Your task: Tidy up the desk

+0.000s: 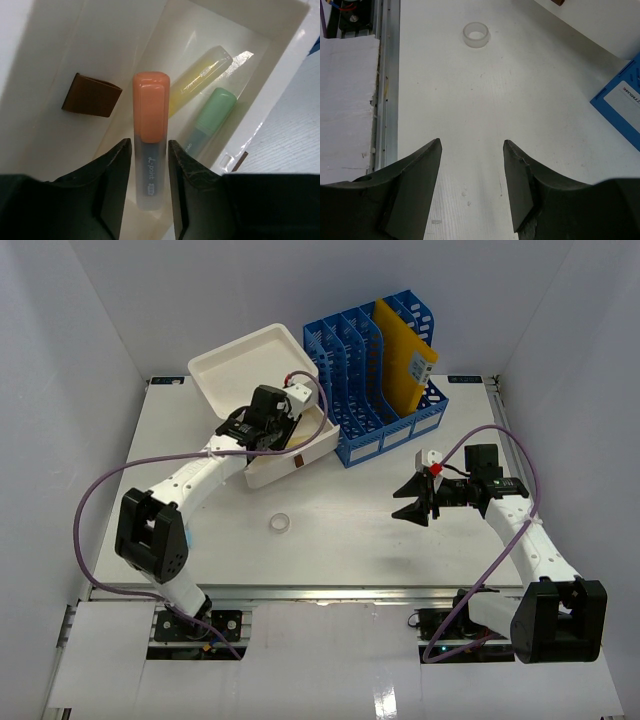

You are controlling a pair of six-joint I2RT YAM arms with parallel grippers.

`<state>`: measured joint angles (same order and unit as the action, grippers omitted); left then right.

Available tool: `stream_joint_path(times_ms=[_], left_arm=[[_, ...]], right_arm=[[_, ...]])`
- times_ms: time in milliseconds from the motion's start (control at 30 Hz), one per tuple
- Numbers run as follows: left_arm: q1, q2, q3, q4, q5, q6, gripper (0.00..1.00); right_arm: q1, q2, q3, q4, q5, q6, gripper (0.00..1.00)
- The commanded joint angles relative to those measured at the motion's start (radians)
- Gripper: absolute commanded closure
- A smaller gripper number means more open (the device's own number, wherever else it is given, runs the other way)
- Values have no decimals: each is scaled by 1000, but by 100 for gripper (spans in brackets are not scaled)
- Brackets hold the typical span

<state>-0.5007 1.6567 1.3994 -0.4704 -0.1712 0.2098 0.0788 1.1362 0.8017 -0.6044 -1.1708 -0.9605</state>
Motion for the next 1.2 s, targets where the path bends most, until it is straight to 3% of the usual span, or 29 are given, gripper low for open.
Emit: stream_joint_path(times_ms=[0,133,267,400,533,667,900,1000,1167], left_arm=[[-2,-30,15,10,-31,-2,48],[-2,-105,10,9,-3,-83,41],[1,-231,-30,6,-15,-200,28],[15,-455,-190,-74,-141,-468,4],[132,-658,-395,-202,-143,-603,3],[320,-755,-534,-283,-90,-706,2],[409,-616,-560,-268,-18,-747,2],[526,-557,-579,-227,99,-731,2],[694,-448,-559,-224,131,-694,2]], right_arm=[[-7,-2,27,-17,-26,-23,41],[-7,-6,27,-22,-29,-25,41],[-8,-10,30,-28,-30,-29,41],[-8,-19,35,-33,-23,-28,41],[-10,-30,35,-31,-21,-23,41],[-10,-33,38,-39,-31,-21,41],[-15,-35,45,-52,-55,-20,40],[-21,-35,47,-57,-63,-23,40],[-28,-36,50,-64,-76,-24,40]])
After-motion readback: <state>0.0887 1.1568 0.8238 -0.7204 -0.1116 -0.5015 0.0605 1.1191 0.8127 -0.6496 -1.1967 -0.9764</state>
